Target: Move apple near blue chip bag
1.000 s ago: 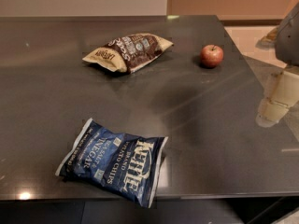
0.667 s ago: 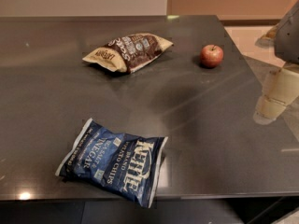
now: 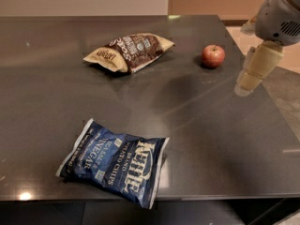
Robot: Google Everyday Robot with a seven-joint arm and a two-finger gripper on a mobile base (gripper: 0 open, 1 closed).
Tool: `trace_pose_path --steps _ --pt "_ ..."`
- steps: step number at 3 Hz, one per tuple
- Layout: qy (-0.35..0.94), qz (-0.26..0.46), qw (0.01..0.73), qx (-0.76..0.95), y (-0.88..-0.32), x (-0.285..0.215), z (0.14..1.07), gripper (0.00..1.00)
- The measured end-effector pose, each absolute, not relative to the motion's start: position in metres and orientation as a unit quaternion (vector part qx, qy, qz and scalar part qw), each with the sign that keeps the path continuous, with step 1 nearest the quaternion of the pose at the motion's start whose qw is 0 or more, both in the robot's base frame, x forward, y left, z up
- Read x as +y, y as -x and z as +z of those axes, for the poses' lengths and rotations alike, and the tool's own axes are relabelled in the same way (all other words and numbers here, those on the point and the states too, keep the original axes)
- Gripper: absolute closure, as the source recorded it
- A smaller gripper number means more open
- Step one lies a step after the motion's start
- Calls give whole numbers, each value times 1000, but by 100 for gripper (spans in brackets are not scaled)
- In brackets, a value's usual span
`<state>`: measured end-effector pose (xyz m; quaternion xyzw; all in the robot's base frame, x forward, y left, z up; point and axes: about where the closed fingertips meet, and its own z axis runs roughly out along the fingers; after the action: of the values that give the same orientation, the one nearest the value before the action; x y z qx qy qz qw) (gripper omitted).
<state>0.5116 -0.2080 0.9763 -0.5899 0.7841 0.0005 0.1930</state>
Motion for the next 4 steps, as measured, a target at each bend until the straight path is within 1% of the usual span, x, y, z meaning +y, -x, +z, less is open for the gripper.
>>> trace_pose_path --steps 2,3,4 --pt "582 25 211 785 -602 -211 958 0" --pt "561 34 215 798 -634 -225 936 0" --pt "518 46 235 821 -658 -236 917 0"
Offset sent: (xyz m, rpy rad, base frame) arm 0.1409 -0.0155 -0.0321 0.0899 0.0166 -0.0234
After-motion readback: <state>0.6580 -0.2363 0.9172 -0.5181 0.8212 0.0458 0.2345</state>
